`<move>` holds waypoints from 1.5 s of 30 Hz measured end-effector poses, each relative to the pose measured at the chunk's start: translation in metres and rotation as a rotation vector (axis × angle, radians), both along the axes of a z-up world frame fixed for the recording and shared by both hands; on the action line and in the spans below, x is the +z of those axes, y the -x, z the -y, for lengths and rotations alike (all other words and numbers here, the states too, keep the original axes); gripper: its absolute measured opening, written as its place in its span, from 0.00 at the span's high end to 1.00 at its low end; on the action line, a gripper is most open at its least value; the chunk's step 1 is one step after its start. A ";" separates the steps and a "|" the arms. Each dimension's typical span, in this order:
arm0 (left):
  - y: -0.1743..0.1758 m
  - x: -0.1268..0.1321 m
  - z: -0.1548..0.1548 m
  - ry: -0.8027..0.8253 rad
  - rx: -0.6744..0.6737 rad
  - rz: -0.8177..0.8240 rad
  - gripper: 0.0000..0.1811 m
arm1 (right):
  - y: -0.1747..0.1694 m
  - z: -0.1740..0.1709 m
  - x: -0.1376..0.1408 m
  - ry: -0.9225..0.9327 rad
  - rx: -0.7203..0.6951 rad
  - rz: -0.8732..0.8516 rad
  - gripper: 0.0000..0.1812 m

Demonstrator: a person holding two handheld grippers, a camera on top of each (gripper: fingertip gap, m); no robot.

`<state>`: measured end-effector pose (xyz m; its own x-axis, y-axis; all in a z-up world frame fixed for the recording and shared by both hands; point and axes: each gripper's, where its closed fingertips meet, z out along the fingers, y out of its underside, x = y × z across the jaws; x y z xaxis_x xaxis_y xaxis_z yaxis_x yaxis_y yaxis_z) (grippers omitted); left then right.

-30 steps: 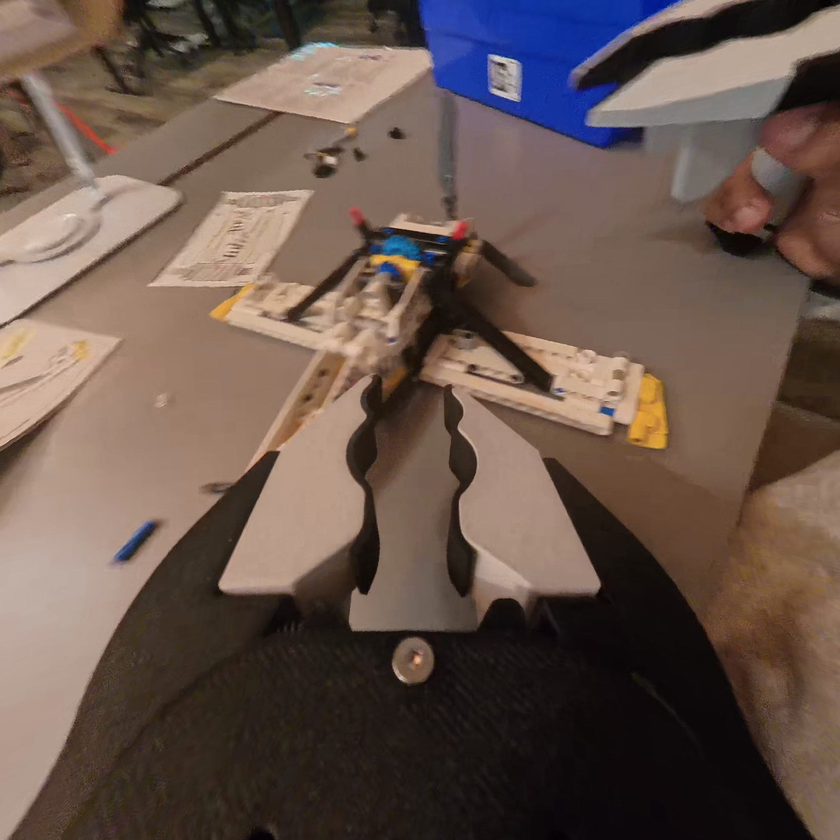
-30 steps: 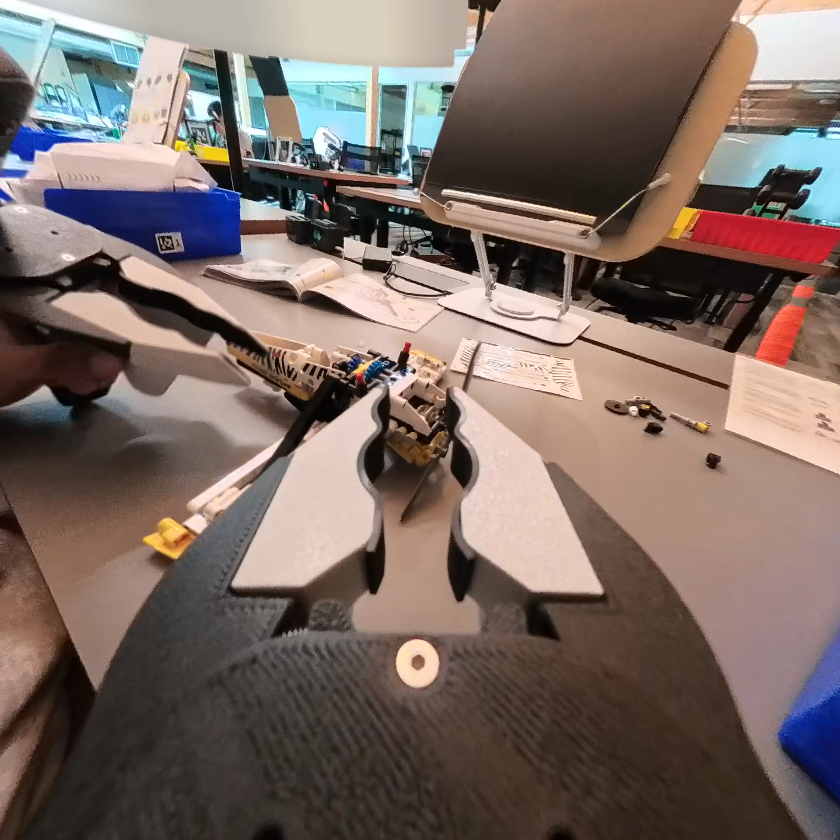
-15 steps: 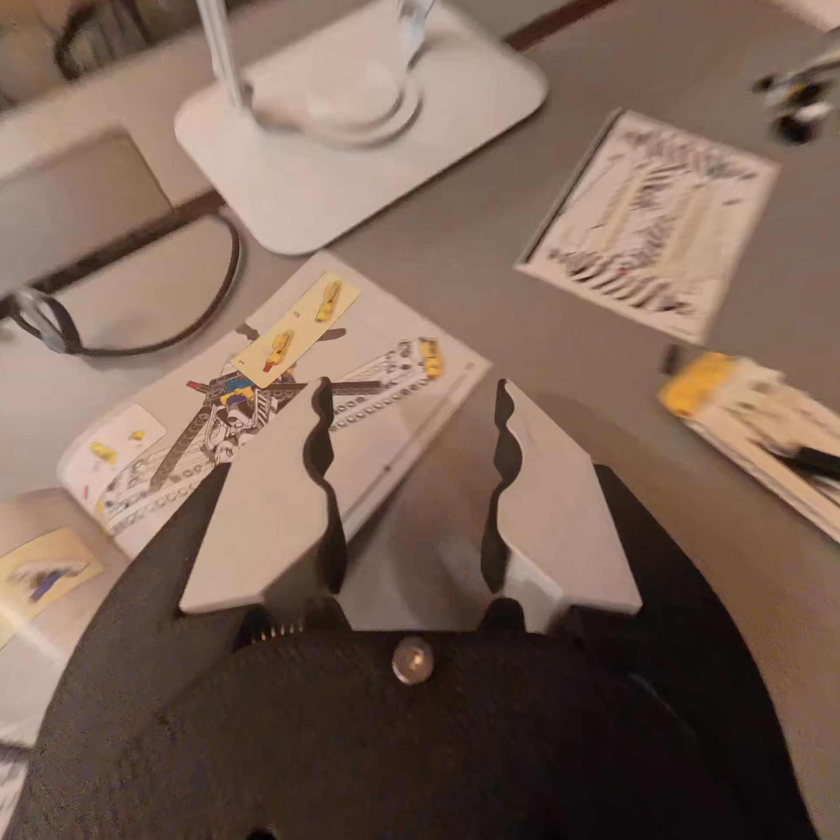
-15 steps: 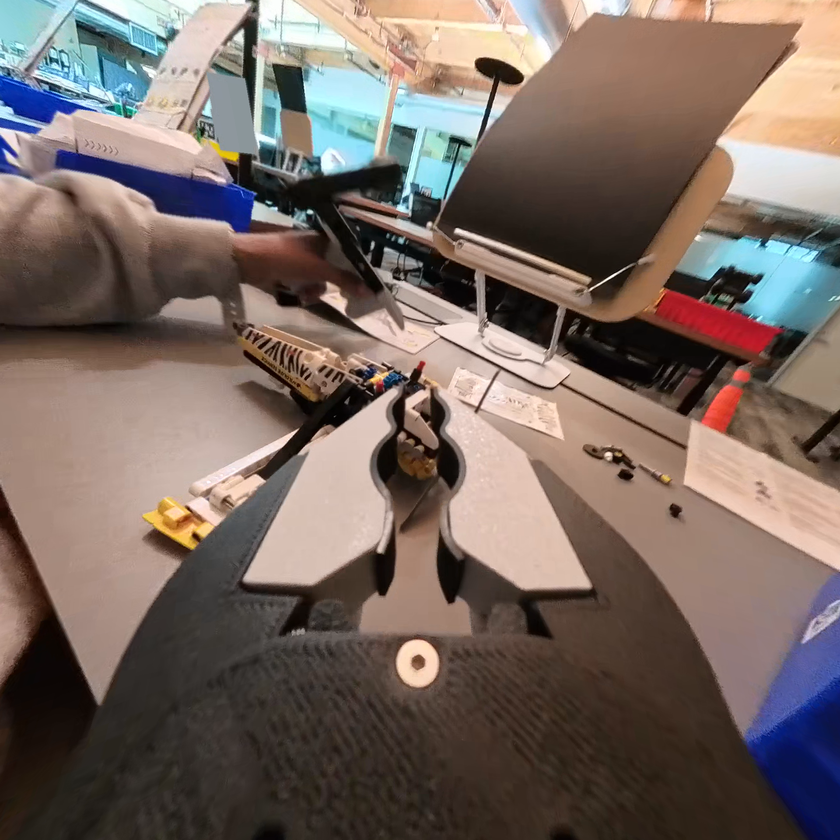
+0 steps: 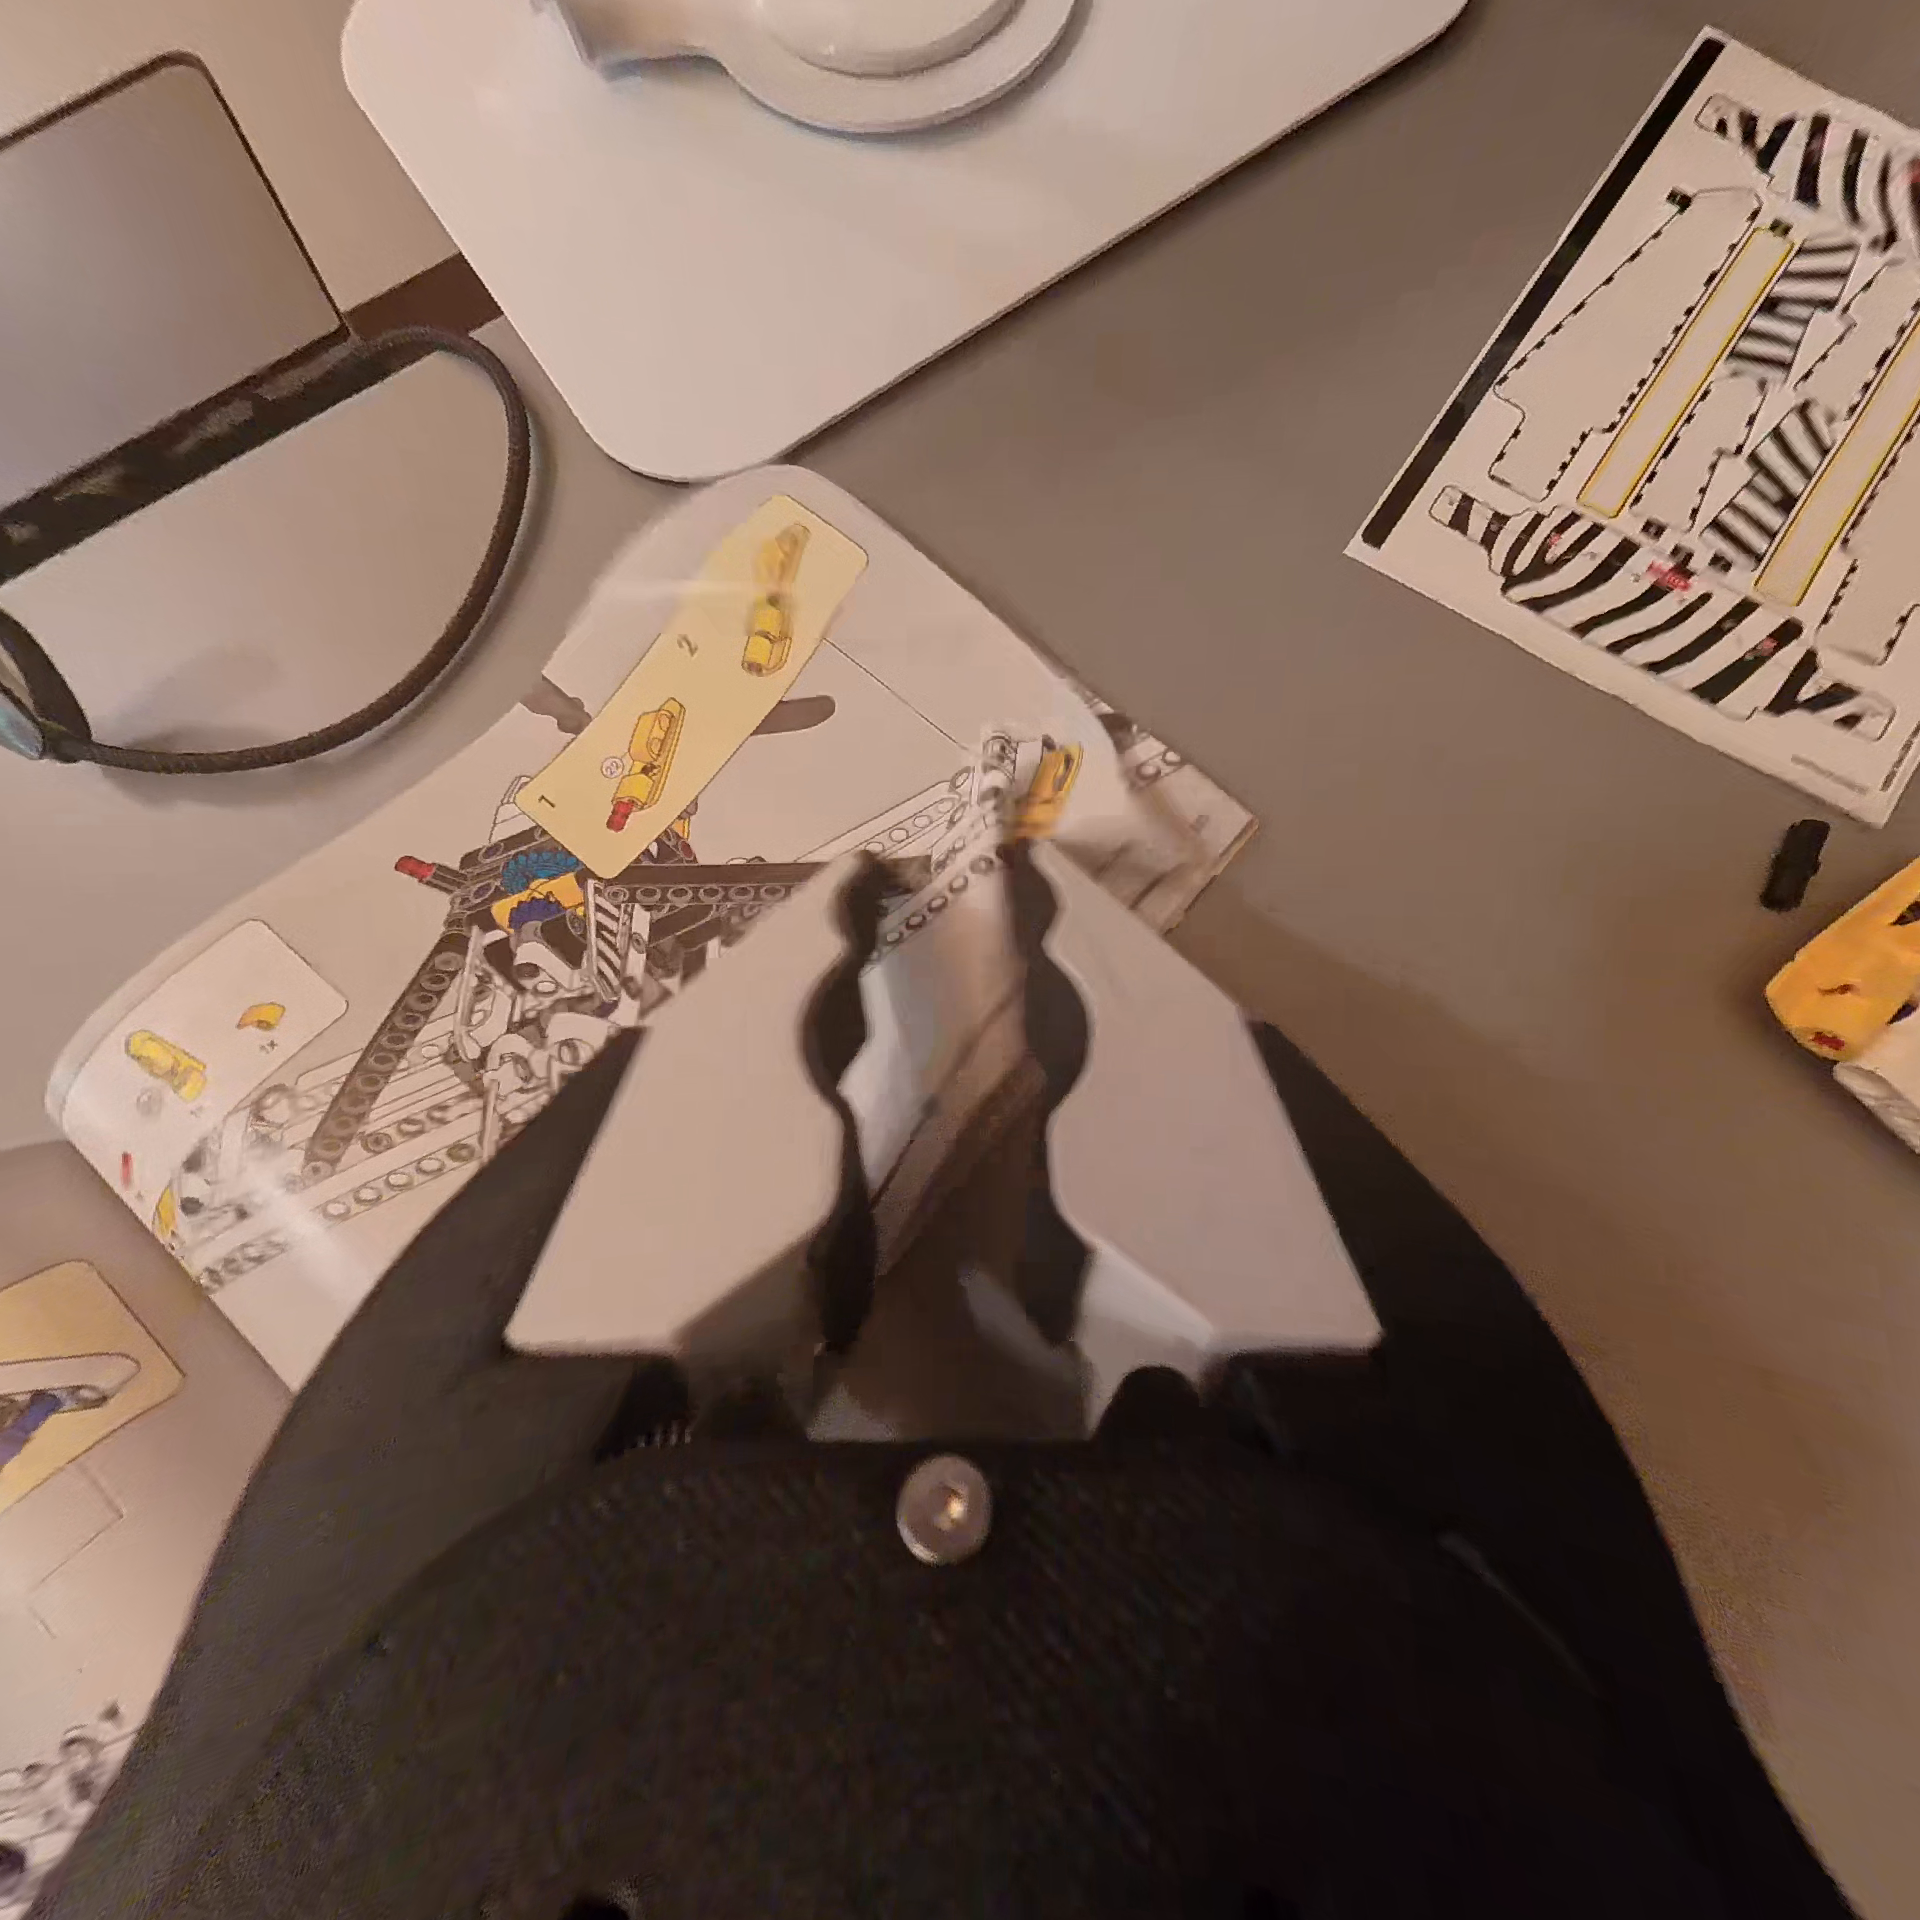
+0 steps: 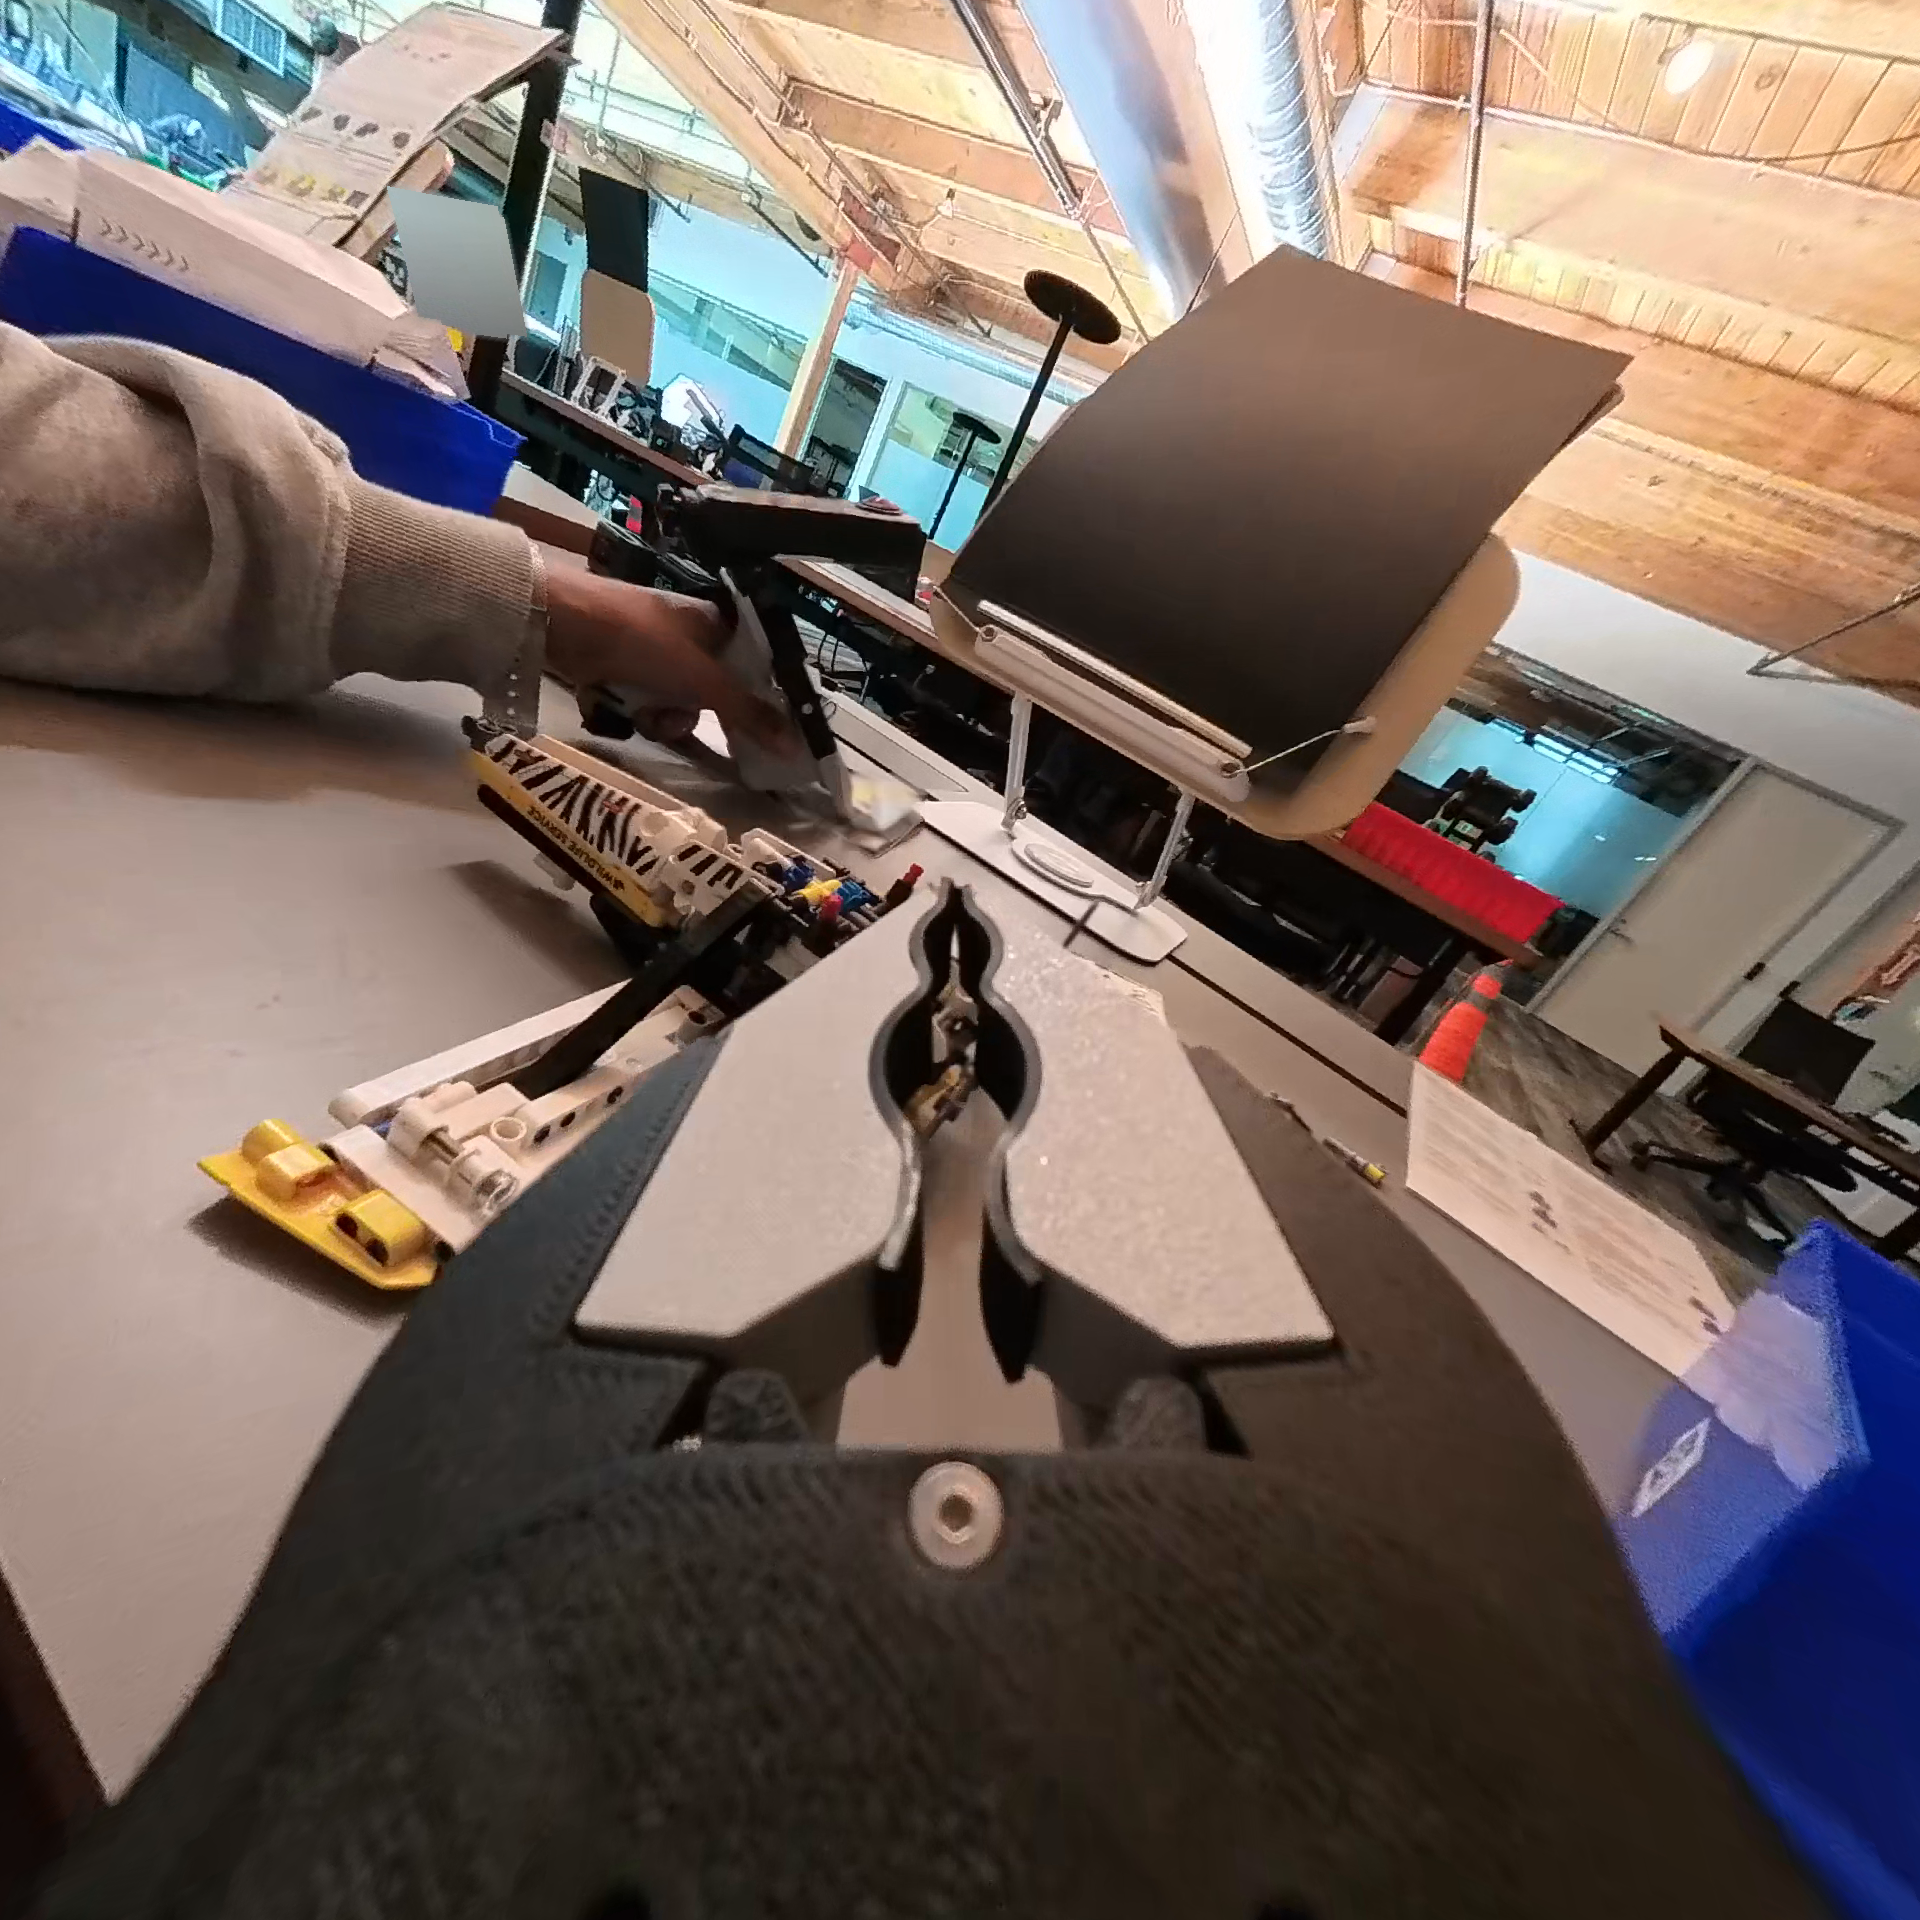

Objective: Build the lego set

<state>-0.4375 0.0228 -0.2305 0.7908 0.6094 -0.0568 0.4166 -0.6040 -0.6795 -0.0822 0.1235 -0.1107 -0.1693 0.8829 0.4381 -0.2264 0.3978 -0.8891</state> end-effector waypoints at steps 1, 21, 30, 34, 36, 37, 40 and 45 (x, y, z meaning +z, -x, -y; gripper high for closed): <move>0.001 0.000 0.002 0.021 -0.009 -0.027 0.91 | 0.000 0.001 0.000 -0.010 -0.003 -0.004 1.00; 0.051 0.071 0.237 -0.338 0.535 -0.182 0.88 | -0.002 -0.007 0.006 -0.043 -0.096 -0.084 1.00; 0.040 0.157 0.315 -0.819 0.724 -0.489 0.64 | -0.007 -0.015 0.013 0.016 -0.103 -0.123 1.00; 0.037 0.164 0.305 -0.748 0.692 -0.560 0.66 | -0.007 -0.012 0.012 0.000 -0.100 -0.122 1.00; 0.040 0.155 0.293 -0.732 0.655 -0.522 0.67 | -0.006 -0.011 0.012 -0.010 -0.100 -0.120 1.00; 0.042 0.151 0.287 -0.732 0.639 -0.504 0.68 | -0.006 -0.011 0.011 -0.012 -0.100 -0.119 1.00; 0.043 0.143 0.270 -0.730 0.578 -0.461 0.70 | -0.006 -0.011 0.011 -0.012 -0.098 -0.118 1.00; 0.043 0.131 0.247 -0.639 0.515 -0.428 0.77 | -0.007 -0.013 0.013 0.005 -0.097 -0.122 1.00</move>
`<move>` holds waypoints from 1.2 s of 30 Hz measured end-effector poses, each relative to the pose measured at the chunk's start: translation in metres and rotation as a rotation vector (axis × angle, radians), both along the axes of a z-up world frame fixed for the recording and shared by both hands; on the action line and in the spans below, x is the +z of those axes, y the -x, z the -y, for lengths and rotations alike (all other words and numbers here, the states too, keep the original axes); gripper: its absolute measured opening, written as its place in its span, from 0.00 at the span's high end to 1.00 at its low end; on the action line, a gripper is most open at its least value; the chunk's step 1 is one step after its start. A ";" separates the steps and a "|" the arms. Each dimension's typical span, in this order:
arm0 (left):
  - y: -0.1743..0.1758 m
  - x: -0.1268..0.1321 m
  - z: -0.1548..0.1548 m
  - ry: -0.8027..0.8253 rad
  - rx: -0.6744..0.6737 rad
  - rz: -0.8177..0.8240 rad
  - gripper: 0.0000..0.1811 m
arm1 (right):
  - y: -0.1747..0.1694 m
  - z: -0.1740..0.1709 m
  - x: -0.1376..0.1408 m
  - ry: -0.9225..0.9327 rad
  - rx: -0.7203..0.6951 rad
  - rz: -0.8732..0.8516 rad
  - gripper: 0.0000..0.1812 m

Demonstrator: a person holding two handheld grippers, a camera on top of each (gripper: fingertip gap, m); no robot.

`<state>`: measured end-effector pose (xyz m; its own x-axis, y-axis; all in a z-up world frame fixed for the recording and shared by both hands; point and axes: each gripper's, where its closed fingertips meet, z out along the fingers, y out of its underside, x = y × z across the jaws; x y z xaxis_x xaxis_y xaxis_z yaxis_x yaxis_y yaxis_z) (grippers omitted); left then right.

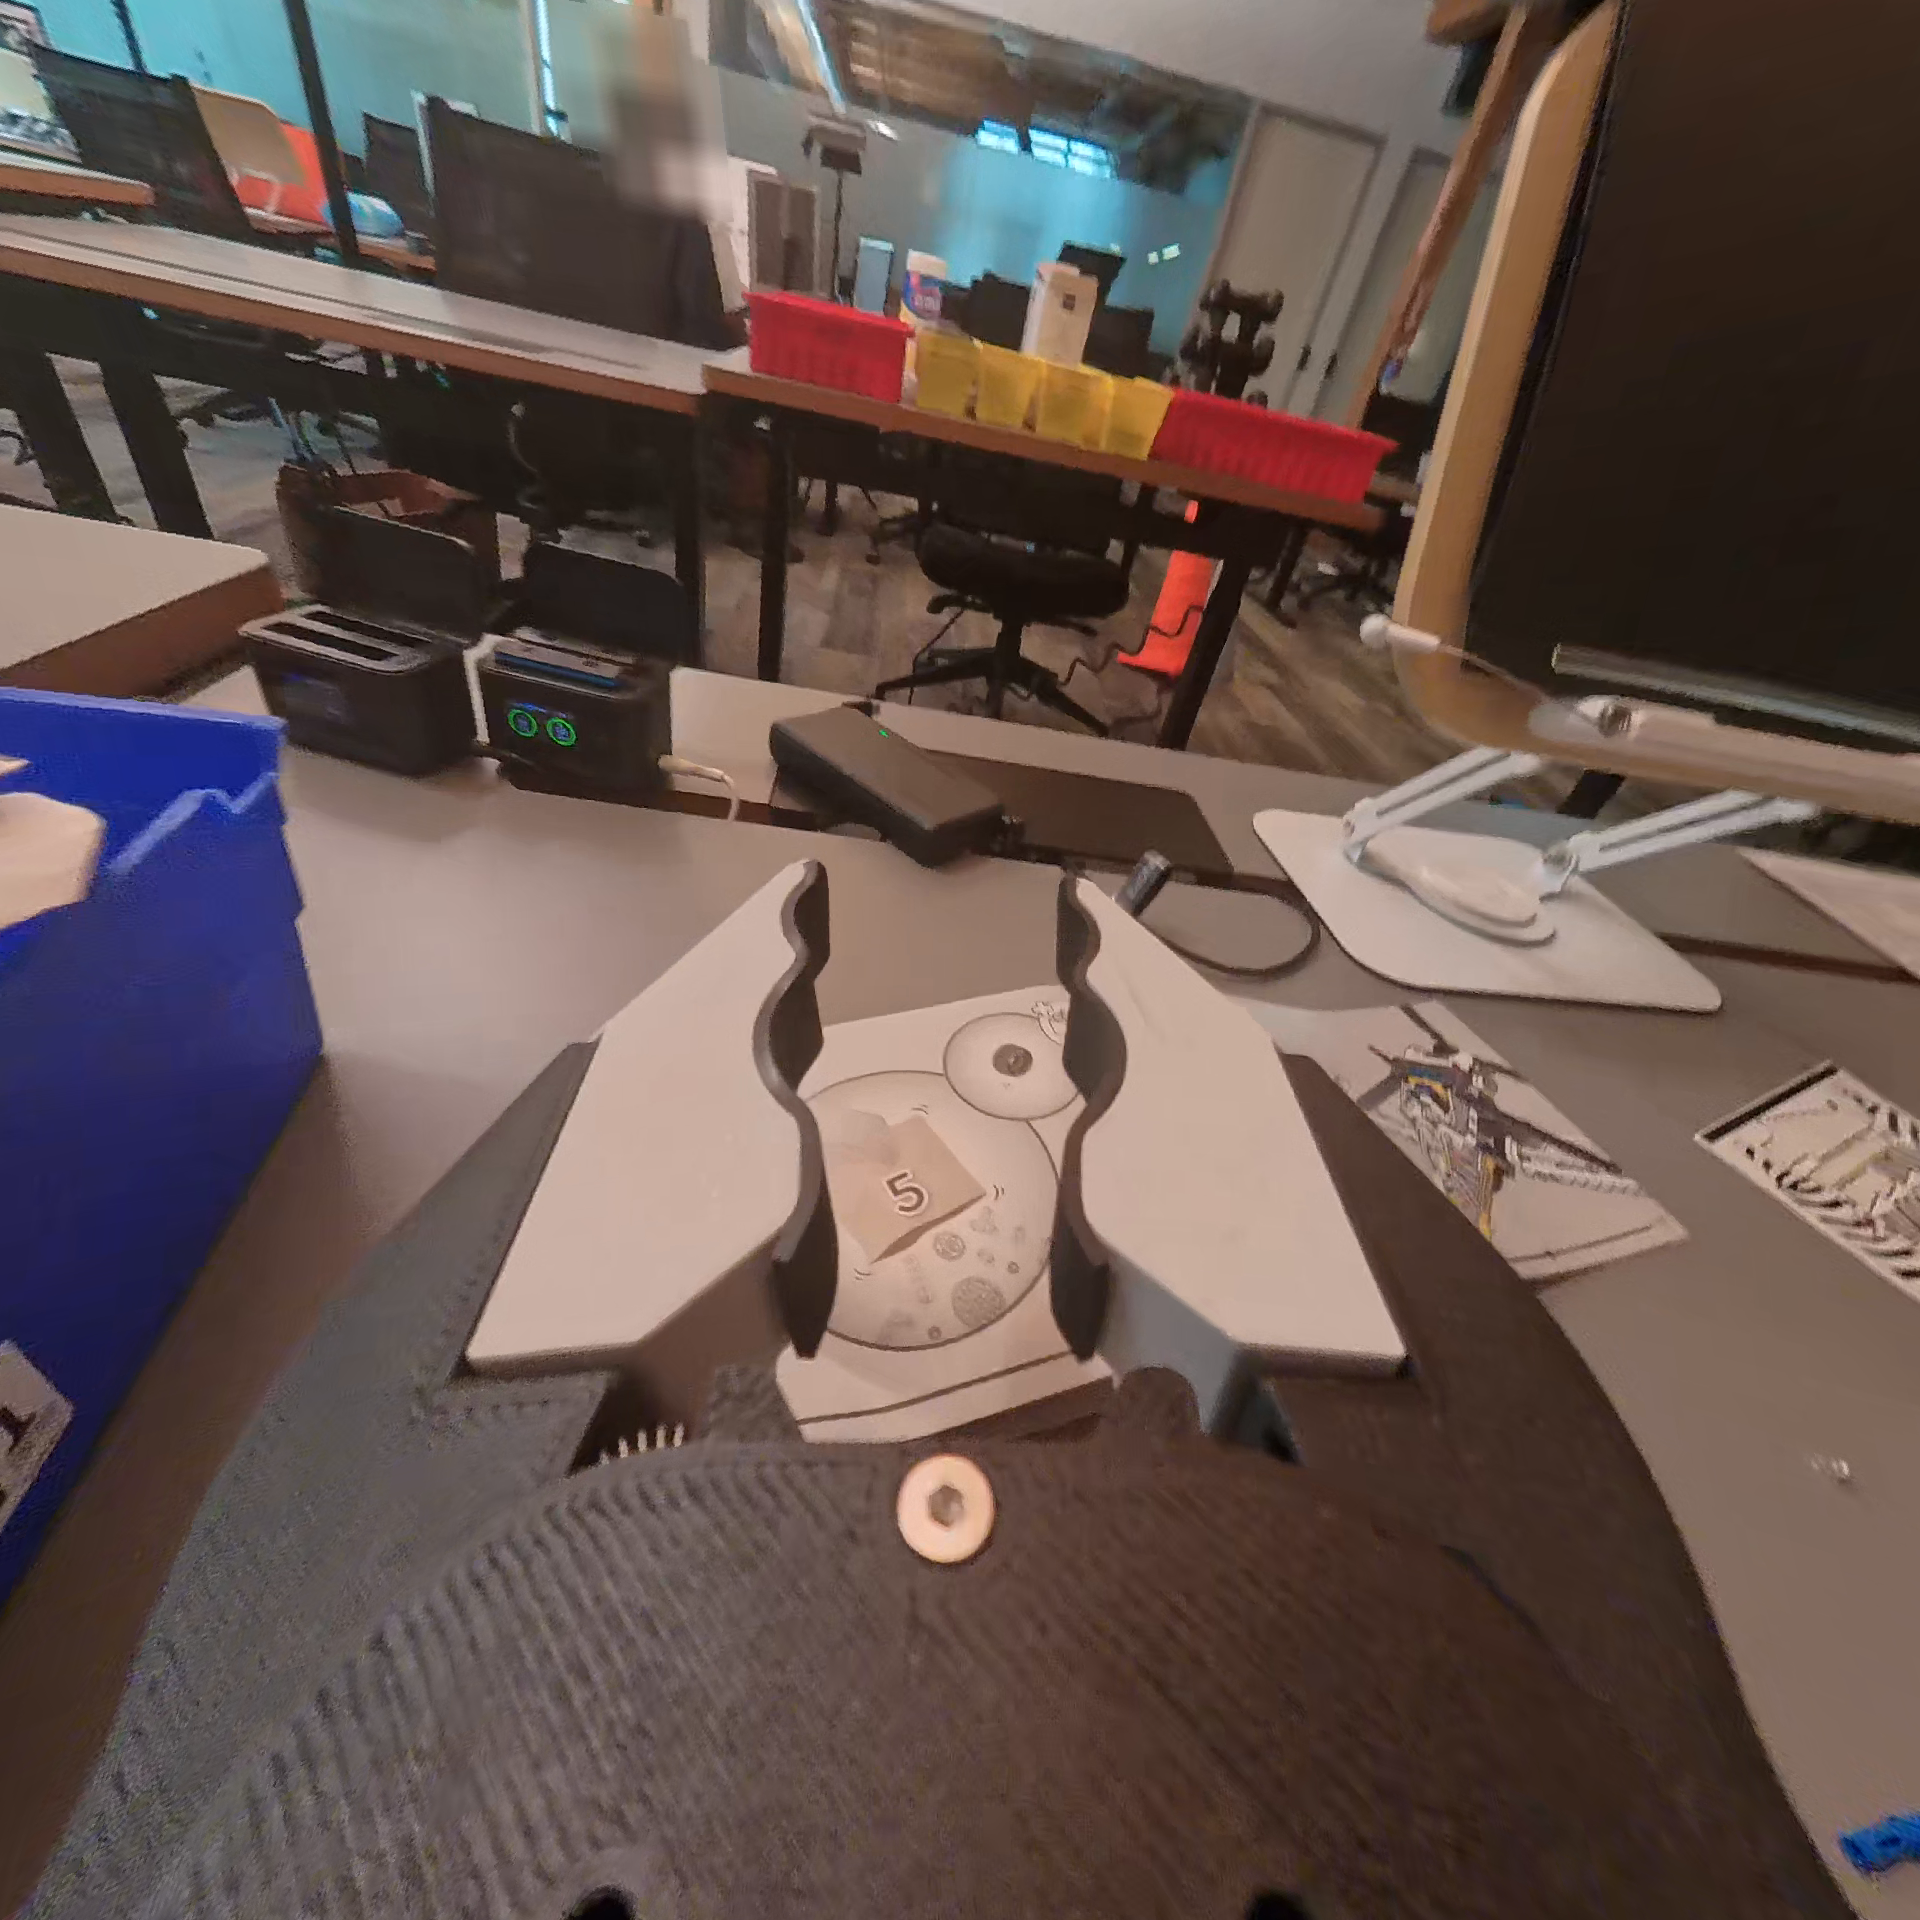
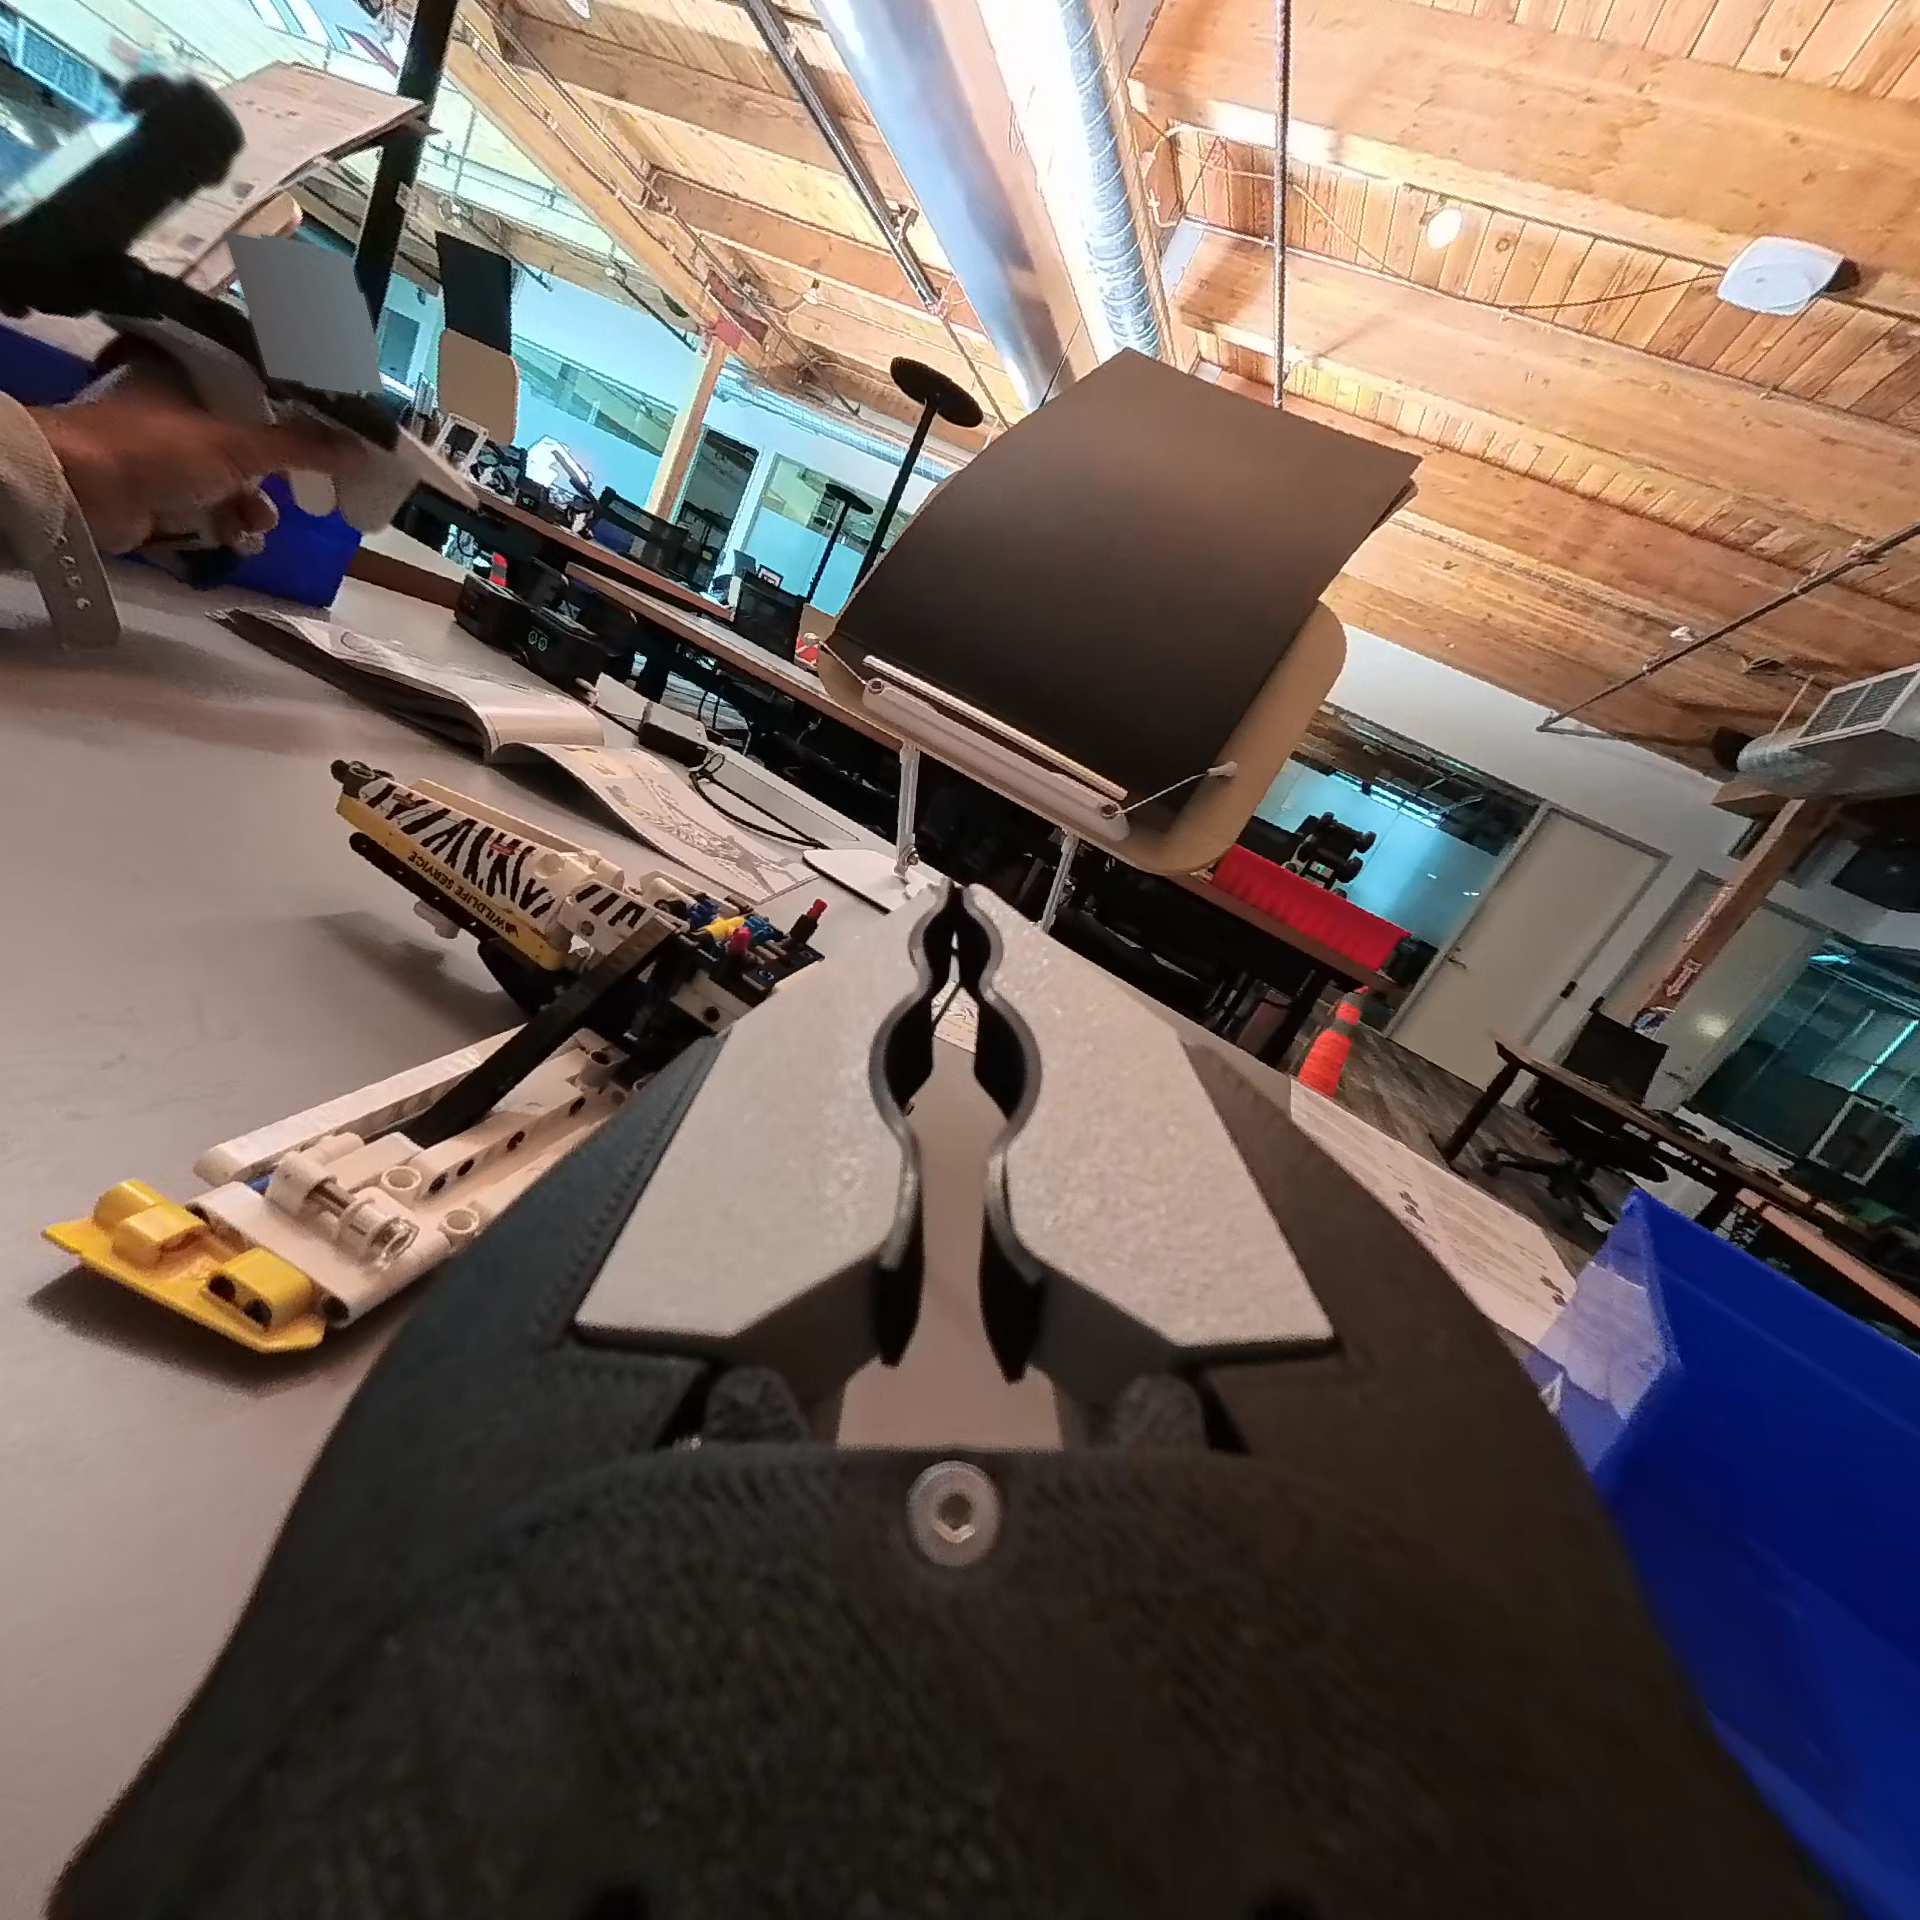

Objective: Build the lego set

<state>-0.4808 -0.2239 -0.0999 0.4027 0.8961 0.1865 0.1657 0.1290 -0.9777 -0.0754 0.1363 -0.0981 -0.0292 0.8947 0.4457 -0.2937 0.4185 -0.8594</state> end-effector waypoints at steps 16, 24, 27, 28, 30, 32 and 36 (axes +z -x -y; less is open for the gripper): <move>-0.002 -0.118 -0.051 0.423 -0.148 0.470 0.91 | -0.002 -0.006 0.005 0.056 0.017 -0.016 1.00; -0.003 -0.120 -0.051 0.440 -0.139 0.473 0.94 | -0.002 -0.009 0.006 0.079 0.025 -0.018 1.00; -0.003 -0.120 -0.050 0.438 -0.139 0.473 0.93 | -0.002 -0.008 0.005 0.069 0.028 -0.015 1.00; -0.003 -0.119 -0.050 0.434 -0.137 0.471 0.92 | -0.002 -0.007 0.005 0.066 0.028 -0.014 1.00; -0.003 -0.117 -0.050 0.420 -0.135 0.462 0.91 | -0.002 -0.007 0.005 0.062 0.029 -0.014 1.00; -0.004 -0.113 -0.050 0.402 -0.137 0.445 0.87 | -0.002 -0.006 0.005 0.061 0.029 -0.016 1.00; -0.007 -0.108 -0.051 0.383 -0.158 0.418 0.79 | -0.003 -0.007 0.006 0.064 0.030 -0.020 1.00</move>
<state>-0.4743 -0.1733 -0.2083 0.4989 0.8660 0.0328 0.5356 -0.2783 -0.7973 -0.0726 0.1431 -0.0925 -0.0481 0.9201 0.3886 -0.3222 0.3540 -0.8780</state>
